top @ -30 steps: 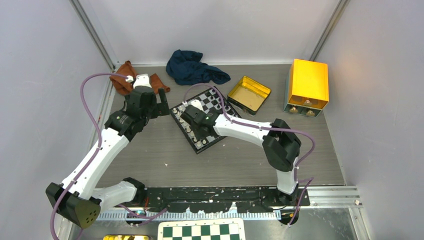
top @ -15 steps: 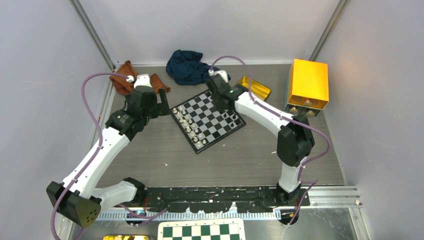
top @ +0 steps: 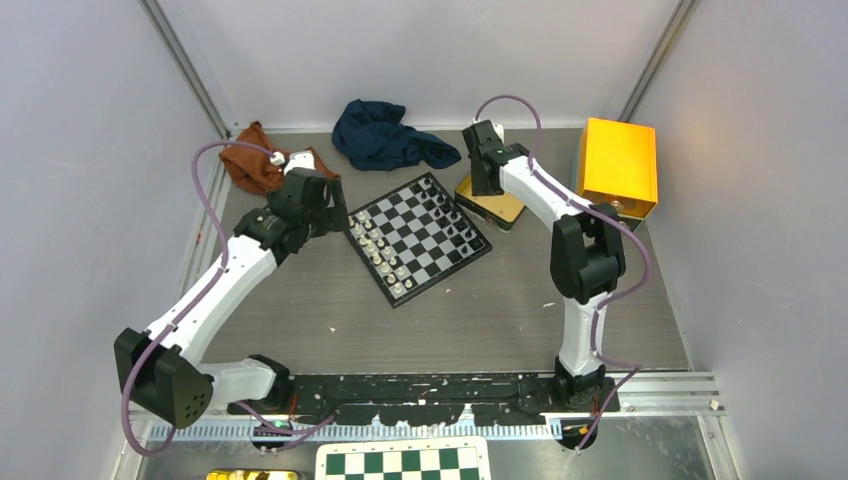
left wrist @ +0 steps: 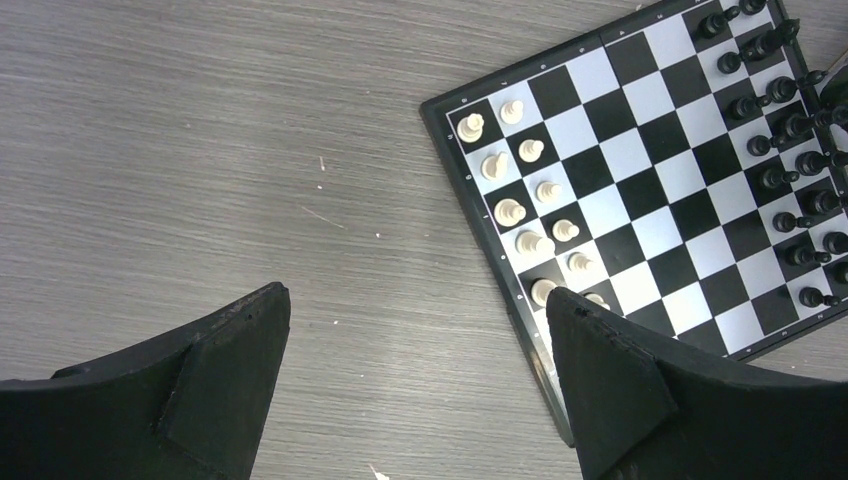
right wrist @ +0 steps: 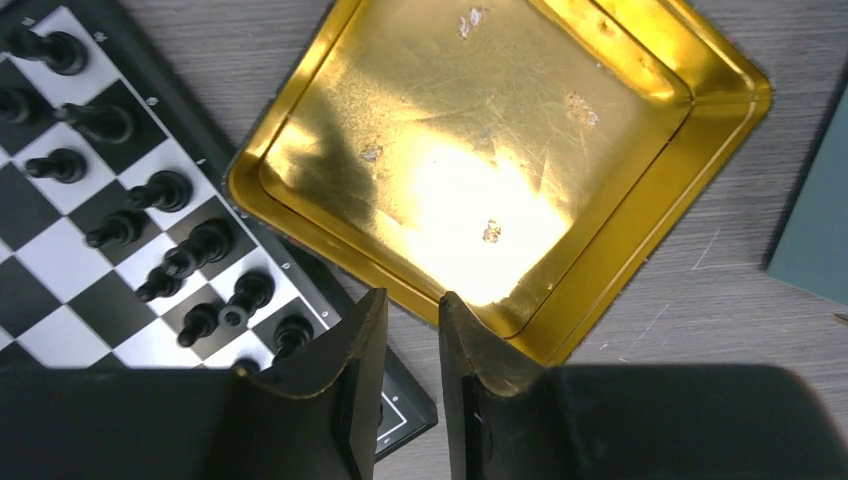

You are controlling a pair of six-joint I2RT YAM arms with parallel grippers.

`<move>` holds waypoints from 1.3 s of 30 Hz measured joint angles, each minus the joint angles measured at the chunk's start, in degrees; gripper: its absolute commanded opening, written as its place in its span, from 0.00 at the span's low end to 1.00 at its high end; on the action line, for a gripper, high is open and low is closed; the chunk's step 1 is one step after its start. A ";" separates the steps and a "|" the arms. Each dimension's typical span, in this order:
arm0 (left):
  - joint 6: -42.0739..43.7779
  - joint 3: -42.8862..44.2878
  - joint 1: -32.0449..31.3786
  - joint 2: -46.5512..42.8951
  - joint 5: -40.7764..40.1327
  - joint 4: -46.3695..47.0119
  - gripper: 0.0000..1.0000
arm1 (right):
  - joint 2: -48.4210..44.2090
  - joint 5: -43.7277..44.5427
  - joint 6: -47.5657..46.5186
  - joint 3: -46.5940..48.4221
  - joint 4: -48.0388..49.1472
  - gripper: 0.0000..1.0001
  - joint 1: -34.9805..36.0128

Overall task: Set up the chess pieces on the board
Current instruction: Adjust the storage box at the center of the board.

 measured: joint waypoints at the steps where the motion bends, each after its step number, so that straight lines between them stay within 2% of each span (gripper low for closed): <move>1: -0.28 0.00 0.09 0.48 0.20 0.00 1.00 | 0.85 -0.39 -0.20 0.00 -0.02 0.31 -0.37; 20: -2.71 0.02 1.90 4.63 3.15 0.59 1.00 | 4.98 -9.92 -3.45 0.00 0.90 0.35 -3.26; 39: -2.75 0.09 2.91 6.10 3.80 0.79 1.00 | 6.64 -12.70 -3.56 1.44 2.21 0.23 -4.20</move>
